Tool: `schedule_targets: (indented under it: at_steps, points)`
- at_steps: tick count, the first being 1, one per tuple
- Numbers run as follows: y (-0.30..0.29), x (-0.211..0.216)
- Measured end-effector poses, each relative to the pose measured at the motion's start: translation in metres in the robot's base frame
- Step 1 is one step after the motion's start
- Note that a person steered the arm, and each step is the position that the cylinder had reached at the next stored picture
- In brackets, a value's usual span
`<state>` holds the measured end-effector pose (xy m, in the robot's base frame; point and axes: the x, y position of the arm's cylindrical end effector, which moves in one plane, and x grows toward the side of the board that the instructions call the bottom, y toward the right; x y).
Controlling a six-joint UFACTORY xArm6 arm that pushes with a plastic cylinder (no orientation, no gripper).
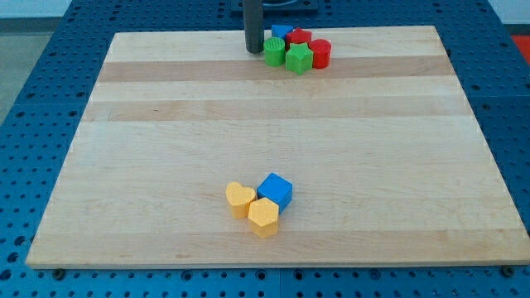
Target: Locate your arm at the bottom center of the board
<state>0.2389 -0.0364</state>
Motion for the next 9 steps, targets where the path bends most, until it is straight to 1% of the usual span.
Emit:
schedule_targets:
  at_steps: [1,2,3,4,6,8,9]
  points:
    - [-0.016,0.005]
    - [-0.058,0.043]
    - [-0.088,0.096]
    - [-0.100,0.150]
    - [-0.114,0.254]
    - [-0.109,0.353]
    - [-0.084,0.380]
